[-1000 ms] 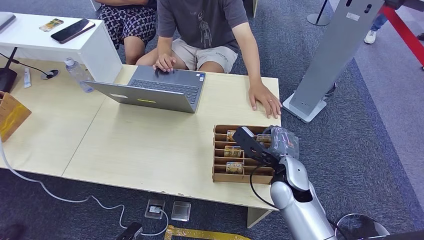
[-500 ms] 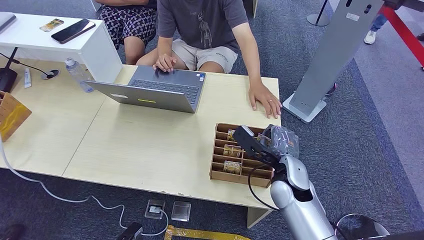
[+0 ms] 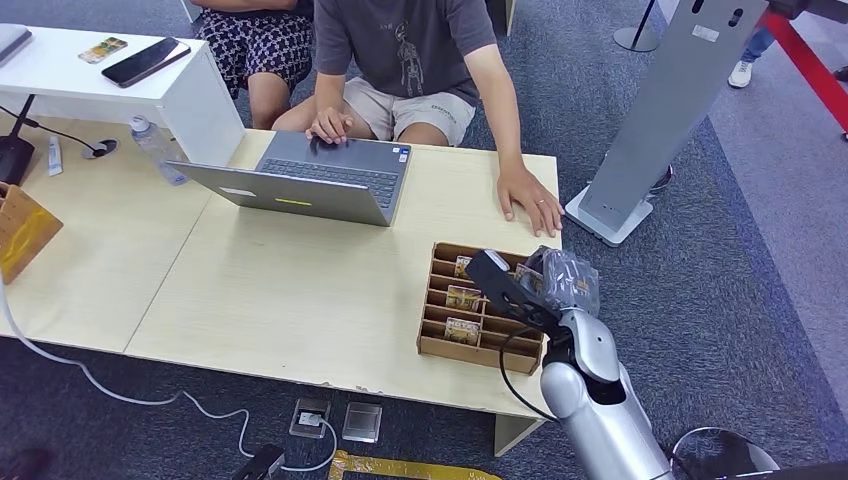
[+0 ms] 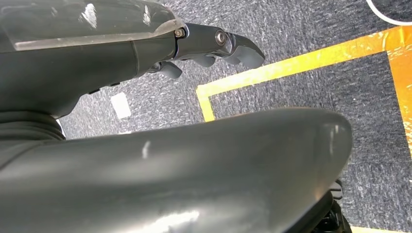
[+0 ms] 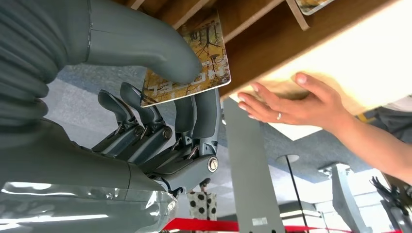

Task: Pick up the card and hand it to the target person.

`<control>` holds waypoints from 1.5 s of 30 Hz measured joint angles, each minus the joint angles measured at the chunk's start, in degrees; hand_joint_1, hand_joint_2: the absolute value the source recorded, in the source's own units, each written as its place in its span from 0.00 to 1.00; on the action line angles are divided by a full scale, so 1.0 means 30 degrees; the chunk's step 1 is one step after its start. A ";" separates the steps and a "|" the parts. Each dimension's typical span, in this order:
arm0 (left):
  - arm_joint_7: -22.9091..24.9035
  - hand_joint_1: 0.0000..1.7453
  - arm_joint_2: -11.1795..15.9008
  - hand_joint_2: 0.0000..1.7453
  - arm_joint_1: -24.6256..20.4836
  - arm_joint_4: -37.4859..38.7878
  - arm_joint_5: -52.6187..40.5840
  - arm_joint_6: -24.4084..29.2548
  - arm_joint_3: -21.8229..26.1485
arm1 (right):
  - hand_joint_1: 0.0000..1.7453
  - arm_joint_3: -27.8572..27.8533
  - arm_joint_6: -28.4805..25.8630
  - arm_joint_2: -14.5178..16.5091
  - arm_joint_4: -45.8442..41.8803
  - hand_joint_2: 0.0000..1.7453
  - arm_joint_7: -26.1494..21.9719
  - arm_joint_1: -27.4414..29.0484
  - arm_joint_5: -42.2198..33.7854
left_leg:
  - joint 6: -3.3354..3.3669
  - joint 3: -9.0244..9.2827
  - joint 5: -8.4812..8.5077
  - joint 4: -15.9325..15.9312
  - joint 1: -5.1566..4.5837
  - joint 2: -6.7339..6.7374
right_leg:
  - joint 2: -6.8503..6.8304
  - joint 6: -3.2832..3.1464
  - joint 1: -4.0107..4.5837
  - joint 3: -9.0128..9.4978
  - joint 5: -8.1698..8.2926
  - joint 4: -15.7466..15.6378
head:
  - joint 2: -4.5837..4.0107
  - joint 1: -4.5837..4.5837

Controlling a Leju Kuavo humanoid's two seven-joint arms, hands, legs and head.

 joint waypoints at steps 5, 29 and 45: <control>-0.0170 0.00 0.0000 0.00 0.0118 0.0000 0.0104 -0.0004 0.0018 | 0.92 0.0000 -0.0069 -0.0089 -0.1494 1.00 -0.0031 0.0177 0.0251 | 0.0000 -0.0001 0.0000 0.0000 0.0000 0.0002 | 0.0001 0.0000 0.0000 -0.0008 0.0000 0.0000 | 0.0000 -0.0004; -0.0220 0.00 0.0000 0.00 0.0148 0.0000 0.0126 -0.0286 0.0031 | 0.92 0.0384 -0.0095 -0.0601 -0.5484 1.00 -0.1856 -0.0343 -0.0572 | 0.0000 -0.0027 0.0000 -0.0004 0.0000 -0.0004 | -0.0003 -0.0001 0.0000 -0.0003 0.0000 0.0006 | 0.0000 -0.0006; 0.0647 0.00 -0.0188 0.00 -0.0727 0.0000 -0.0967 -0.0736 -0.0022 | 0.92 0.0960 -0.3466 0.2057 0.8051 1.00 -0.5310 -0.8113 -0.0018 | 0.0003 -0.0041 0.0028 -0.0004 0.0000 -0.0052 | -0.0038 -0.0001 0.0001 -0.0023 0.0001 0.0024 | 0.0000 -0.0046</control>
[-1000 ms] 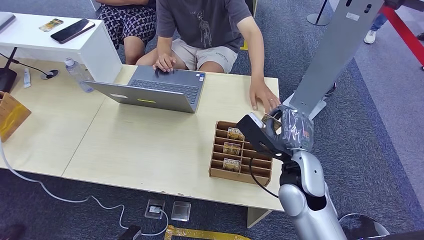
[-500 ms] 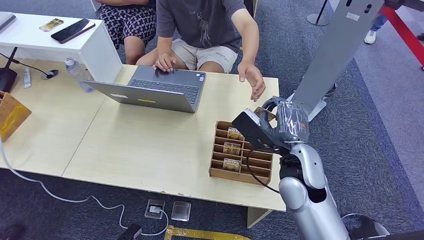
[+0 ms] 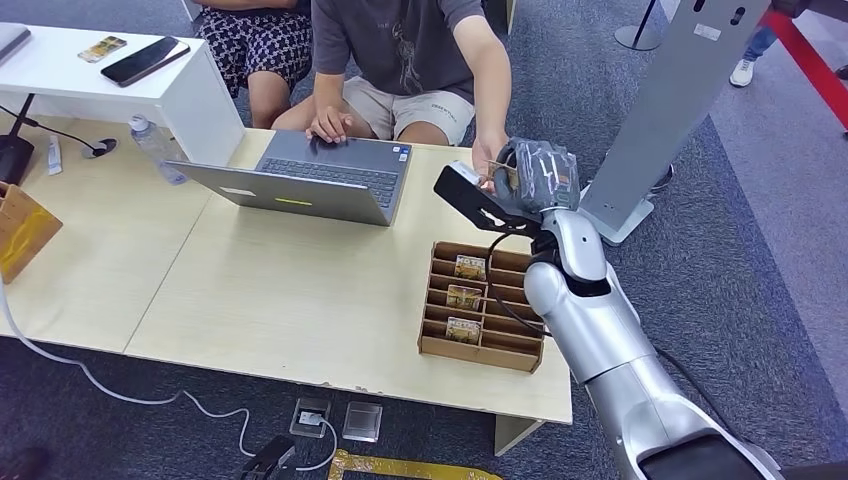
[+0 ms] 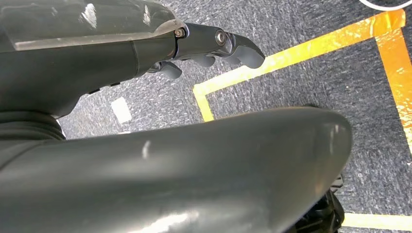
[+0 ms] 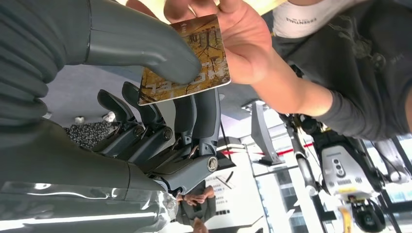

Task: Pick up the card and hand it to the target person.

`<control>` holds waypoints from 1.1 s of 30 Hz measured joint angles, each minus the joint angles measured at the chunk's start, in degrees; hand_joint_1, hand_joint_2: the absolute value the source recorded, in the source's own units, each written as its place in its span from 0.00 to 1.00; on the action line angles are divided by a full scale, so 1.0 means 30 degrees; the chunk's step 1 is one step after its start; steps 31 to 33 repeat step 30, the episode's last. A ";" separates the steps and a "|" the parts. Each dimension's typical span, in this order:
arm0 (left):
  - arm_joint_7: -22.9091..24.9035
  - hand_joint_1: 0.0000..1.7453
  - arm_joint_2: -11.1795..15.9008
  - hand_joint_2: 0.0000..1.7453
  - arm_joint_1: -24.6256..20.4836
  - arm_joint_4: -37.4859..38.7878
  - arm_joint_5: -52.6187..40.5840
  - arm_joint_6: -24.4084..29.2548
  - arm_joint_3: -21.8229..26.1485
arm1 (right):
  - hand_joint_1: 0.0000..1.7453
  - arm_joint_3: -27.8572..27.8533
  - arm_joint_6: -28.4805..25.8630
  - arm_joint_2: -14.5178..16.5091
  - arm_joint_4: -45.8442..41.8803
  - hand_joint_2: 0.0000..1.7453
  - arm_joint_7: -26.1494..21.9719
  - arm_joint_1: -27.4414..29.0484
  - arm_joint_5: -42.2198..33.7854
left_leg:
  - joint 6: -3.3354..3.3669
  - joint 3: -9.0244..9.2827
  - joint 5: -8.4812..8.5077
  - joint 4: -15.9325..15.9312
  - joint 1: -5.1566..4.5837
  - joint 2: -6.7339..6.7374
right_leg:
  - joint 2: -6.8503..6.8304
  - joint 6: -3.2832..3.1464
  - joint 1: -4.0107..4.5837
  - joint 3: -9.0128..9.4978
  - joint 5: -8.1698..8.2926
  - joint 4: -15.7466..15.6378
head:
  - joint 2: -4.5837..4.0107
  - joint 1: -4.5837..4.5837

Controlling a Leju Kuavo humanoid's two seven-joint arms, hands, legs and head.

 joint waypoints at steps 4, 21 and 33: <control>0.0011 0.00 -0.0031 0.00 -0.0080 0.0000 0.0000 -0.0004 0.0002 | 0.92 0.0098 -0.0093 0.0420 0.1955 1.00 -0.0105 -0.0769 0.0038 | 0.0000 0.0004 -0.0001 0.0000 0.0000 0.0004 | 0.0003 0.0000 0.0000 -0.0001 0.0000 -0.0002 | 0.0000 0.0013; -0.0018 0.00 -0.0075 0.00 -0.0175 0.0000 -0.0137 -0.0006 -0.0005 | 0.00 0.0317 -0.0239 0.0874 0.5248 1.00 -0.0122 -0.1520 0.0098 | 0.0000 0.0013 0.0000 0.0004 0.0000 0.0013 | 0.0010 0.0000 0.0000 -0.0001 0.0001 -0.0003 | 0.0000 0.0031; -0.0018 0.00 -0.0075 0.00 -0.0164 0.0000 -0.0102 0.0033 -0.0005 | 0.00 0.0429 -0.0294 0.0997 0.5832 1.00 -0.0212 -0.1534 0.0500 | 0.0000 0.0014 0.0000 0.0004 0.0000 0.0013 | 0.0010 0.0000 0.0000 0.0002 0.0001 -0.0002 | 0.0000 0.0037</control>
